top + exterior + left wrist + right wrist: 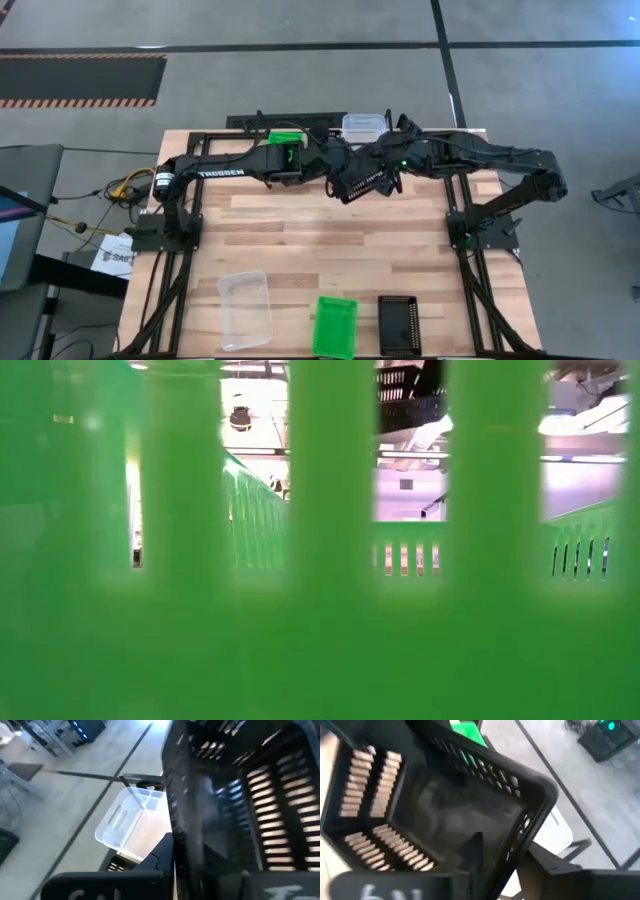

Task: Stack baskets on shelf by color
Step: Stack the top black bin into the black bin on the shelf

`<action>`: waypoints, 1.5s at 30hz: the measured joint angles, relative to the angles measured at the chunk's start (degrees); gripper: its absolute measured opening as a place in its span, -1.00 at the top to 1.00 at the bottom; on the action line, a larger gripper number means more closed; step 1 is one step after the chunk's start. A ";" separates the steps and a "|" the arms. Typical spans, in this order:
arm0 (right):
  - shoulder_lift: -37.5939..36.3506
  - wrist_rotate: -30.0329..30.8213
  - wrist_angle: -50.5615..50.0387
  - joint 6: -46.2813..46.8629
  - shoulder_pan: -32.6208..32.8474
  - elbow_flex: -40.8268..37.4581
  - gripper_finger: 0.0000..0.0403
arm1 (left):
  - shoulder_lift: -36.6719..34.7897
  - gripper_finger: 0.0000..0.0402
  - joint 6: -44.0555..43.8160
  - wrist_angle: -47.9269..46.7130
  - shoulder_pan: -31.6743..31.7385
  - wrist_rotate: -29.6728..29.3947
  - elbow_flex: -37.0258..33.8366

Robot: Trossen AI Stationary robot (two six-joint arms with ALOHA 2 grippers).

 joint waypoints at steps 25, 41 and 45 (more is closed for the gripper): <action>-0.66 22.86 -29.97 6.63 -1.91 30.91 0.97 | 0.15 1.00 -31.65 -5.99 14.82 7.63 -0.07; -10.78 24.37 -30.01 7.56 -15.78 30.89 0.99 | 0.33 1.00 -33.77 -3.15 23.97 15.55 -5.90; -13.72 24.57 -30.03 5.61 -17.84 30.91 0.99 | 0.35 1.00 -38.59 -0.57 24.18 15.10 -9.44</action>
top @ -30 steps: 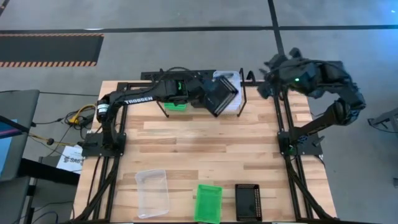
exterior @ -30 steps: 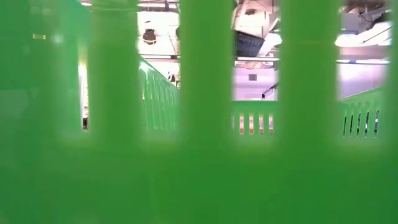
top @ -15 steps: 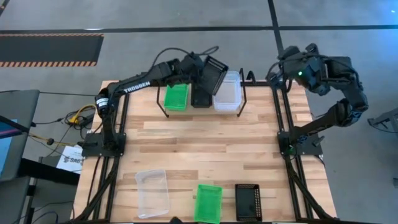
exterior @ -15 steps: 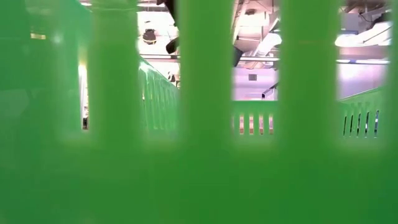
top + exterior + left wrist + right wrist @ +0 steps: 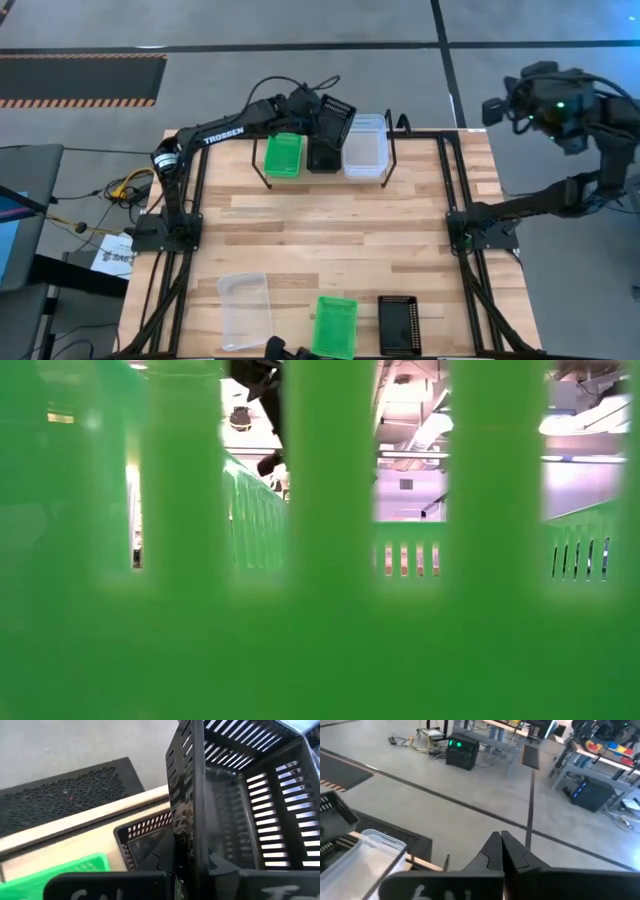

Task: Stack baskets on shelf by color
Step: Stack the top black bin into the black bin on the shelf

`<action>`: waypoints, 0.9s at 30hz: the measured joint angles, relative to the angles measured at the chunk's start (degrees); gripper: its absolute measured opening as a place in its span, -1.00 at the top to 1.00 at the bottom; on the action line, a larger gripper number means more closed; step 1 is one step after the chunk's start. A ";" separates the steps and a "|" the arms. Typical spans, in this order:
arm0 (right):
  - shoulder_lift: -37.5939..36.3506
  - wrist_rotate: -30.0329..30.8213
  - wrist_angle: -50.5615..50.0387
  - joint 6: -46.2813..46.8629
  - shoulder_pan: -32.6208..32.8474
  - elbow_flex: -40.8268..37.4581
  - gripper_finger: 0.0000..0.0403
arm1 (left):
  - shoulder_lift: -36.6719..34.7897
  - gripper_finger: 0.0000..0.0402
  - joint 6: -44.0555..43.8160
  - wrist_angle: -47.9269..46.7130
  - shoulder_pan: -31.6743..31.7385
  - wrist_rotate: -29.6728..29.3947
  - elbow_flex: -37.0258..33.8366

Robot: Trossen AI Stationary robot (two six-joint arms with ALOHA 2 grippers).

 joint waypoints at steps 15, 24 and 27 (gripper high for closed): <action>-14.15 -3.91 0.00 -10.36 -3.29 -0.07 1.00 | -0.04 1.00 -28.05 3.53 -6.89 -11.22 -9.95; -18.62 -6.60 -0.04 -12.14 -3.29 0.01 1.00 | -0.02 1.00 -29.35 1.07 -6.43 -9.97 -10.43; -18.54 -6.62 -0.01 -13.12 -3.29 -0.03 1.00 | -0.02 1.00 -26.26 0.48 -5.09 -4.30 -10.43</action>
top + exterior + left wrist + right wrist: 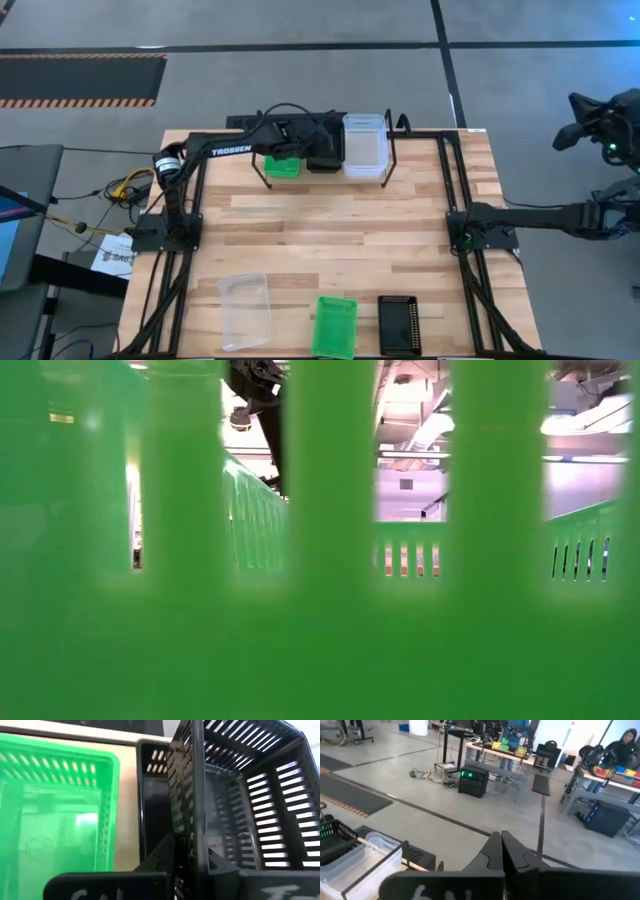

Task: Stack baskets on shelf by color
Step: Stack the top black bin into the black bin on the shelf

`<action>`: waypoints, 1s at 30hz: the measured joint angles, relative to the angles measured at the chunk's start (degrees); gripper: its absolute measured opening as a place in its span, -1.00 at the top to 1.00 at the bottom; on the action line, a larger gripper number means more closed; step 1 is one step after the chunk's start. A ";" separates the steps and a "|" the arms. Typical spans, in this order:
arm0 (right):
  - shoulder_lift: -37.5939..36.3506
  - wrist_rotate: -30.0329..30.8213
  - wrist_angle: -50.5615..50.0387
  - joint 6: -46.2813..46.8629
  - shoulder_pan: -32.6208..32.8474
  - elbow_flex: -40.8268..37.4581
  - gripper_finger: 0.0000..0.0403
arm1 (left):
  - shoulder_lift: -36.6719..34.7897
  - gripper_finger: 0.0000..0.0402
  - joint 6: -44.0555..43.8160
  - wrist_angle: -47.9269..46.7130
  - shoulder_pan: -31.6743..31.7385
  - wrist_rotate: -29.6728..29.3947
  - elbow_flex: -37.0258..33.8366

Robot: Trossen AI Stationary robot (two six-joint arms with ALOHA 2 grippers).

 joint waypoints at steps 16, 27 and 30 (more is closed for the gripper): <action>0.21 0.26 1.60 1.10 0.00 -4.99 1.00 | 0.90 1.00 4.76 -0.31 3.29 1.83 0.05; 0.21 0.26 3.94 1.12 0.00 -10.17 1.00 | 0.90 1.00 4.14 -0.95 1.83 -1.03 0.02; 0.21 0.22 4.05 1.13 0.00 -10.22 1.00 | 0.90 1.00 4.34 -0.69 1.80 -0.65 0.02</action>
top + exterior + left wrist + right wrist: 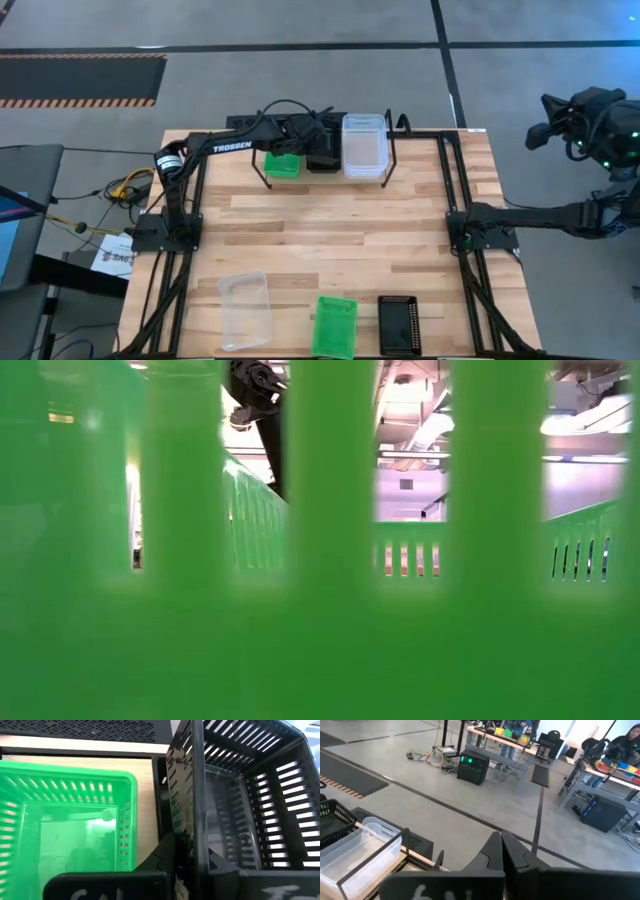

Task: Stack baskets on shelf by color
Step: Stack the top black bin into the black bin on the shelf

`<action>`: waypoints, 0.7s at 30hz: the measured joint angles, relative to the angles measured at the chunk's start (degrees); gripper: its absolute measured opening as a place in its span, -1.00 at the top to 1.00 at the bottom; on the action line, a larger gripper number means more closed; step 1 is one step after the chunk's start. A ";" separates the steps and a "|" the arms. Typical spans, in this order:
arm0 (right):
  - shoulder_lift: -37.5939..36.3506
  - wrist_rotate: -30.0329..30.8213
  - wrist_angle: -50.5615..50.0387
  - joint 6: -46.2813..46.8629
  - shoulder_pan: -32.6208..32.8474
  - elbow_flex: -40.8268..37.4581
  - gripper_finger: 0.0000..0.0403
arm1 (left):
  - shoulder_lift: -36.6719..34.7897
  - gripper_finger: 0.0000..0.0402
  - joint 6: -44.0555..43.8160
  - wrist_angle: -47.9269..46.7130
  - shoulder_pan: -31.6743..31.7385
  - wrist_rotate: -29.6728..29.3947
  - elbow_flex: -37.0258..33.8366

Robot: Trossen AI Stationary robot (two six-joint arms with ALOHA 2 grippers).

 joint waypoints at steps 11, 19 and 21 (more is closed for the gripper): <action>-0.02 -8.29 0.01 -0.33 0.00 0.02 1.00 | 0.00 0.99 0.34 0.19 -0.77 -2.26 0.00; 6.22 -37.31 5.55 -7.93 3.00 0.07 1.00 | 0.00 1.00 1.58 3.95 -1.30 -2.53 0.00; 9.74 -37.88 5.49 -10.04 3.96 0.02 1.00 | 0.00 1.00 2.50 3.92 -1.39 -2.49 0.00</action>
